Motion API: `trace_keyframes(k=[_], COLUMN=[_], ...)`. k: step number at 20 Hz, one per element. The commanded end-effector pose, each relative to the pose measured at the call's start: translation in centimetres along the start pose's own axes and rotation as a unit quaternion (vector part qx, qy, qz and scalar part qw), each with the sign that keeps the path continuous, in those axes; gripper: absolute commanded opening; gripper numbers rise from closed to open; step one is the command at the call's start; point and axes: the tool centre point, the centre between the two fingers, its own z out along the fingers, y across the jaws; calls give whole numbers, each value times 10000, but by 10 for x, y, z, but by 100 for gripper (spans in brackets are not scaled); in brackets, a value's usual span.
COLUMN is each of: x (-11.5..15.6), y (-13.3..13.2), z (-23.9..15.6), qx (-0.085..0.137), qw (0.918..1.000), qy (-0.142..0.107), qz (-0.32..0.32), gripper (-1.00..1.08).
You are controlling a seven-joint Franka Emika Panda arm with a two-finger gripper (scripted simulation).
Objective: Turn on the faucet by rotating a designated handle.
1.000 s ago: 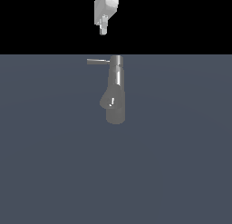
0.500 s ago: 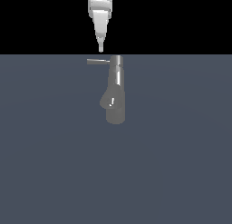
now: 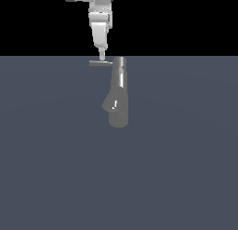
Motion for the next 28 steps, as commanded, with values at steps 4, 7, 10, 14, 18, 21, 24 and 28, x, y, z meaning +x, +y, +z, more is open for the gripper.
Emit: trace_keyframes(k=[4, 7, 10, 14, 18, 21, 24, 28], x=[2, -3, -13, -24, -23, -24, -26, -27], y=[-2, -1, 0, -1, -7, -9, -10, -10], z=[0, 3, 11, 22, 29, 33, 37, 37], qx=[17, -4, -49, -91, -72, -68, -77, -77], qw=[10000, 10000, 9999, 9997, 9995, 9992, 9991, 9991], qy=[22, -9, -69, -113, -69, -52, -59, -59], qz=[36, 44, 85, 182, 310, 386, 421, 421], gripper=[-100, -100, -100, -100, -100, -100, -100, -100])
